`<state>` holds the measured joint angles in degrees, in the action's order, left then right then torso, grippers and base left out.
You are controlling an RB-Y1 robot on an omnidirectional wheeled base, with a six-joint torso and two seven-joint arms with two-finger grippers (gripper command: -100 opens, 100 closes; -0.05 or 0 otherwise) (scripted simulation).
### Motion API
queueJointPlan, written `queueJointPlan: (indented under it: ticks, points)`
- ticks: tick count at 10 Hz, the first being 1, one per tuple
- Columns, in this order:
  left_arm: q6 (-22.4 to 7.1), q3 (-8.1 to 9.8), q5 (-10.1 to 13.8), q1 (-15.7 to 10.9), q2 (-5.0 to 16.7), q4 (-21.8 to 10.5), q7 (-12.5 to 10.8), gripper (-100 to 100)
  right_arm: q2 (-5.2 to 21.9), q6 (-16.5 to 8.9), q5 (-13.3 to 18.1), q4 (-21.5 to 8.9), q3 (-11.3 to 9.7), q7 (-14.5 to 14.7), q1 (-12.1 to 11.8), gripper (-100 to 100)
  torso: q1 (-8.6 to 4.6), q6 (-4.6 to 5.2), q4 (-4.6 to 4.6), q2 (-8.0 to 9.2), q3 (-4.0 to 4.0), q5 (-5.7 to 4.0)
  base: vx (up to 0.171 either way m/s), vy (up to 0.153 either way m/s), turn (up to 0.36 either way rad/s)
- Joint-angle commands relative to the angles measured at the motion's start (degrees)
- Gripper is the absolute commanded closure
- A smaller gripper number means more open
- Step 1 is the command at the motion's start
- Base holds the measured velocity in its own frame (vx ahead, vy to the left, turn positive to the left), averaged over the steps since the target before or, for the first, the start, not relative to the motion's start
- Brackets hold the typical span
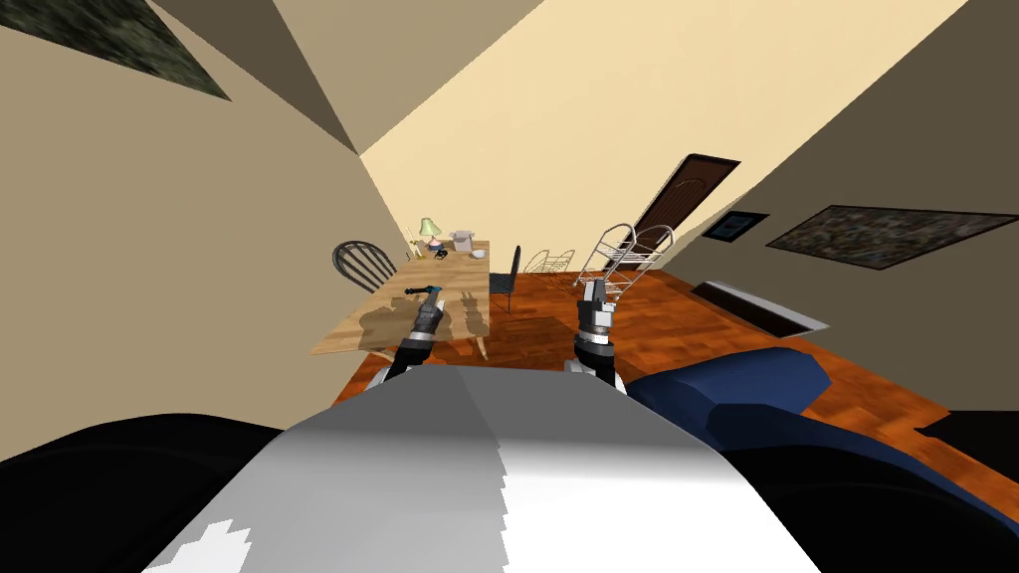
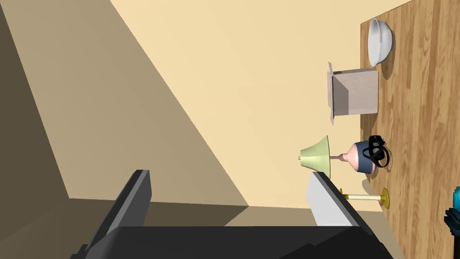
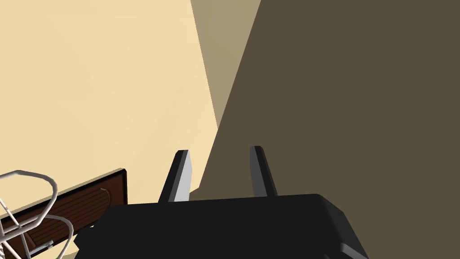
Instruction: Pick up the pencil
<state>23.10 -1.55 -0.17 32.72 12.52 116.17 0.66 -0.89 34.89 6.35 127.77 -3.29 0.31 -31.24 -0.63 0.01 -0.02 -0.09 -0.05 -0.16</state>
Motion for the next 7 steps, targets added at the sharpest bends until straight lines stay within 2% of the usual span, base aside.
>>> queueJointPlan:
  ticks: [1, 2, 4, 5, 7]
  points:
    - [0.7, -1.04, 0.7, 1.4, 1.2, -2.2, 0.7, -100, 0.0, 0.0, 0.0, 0.0, 0.0, 0.0, 0.0, 0, 0.00, 0.00, 0.00, 0.00, 0.00, 0.00, 0.013, -0.151, -0.015]
    - [1.0, -1.87, 1.4, 2.3, 2.3, -4.1, 1.2, -100, 0.0, 0.0, 0.0, 0.0, 0.0, 0.0, 0.0, 0, 0.02, 0.00, 0.00, 0.04, 0.02, 0.02, 0.023, -0.219, -0.014]
    - [1.6, -3.67, 2.8, 4.3, 4.3, -7.9, 2.2, -100, 0.0, 0.0, 0.0, 0.0, 0.0, 0.0, 0.0, 0, -0.45, 0.00, -0.01, -0.07, -0.04, -0.08, 0.051, -0.303, -0.002]
    - [1.6, -3.67, 2.8, 4.3, 4.3, -7.9, 2.2, -100, 0.0, 0.0, 0.0, 0.0, 0.0, 0.0, 0.0, 0, -0.50, 0.00, -0.02, -0.08, -0.05, -0.10, 0.013, -0.159, 0.011]
    - [2.2, -5.59, 4.1, 6.5, 6.4, -12.0, 3.2, -100, 0.0, 0.0, 0.0, 0.0, 0.0, 0.0, 0.0, 0, 0.09, 0.00, 0.01, 0.05, 0.03, 0.02, 0.031, -0.172, -0.026]
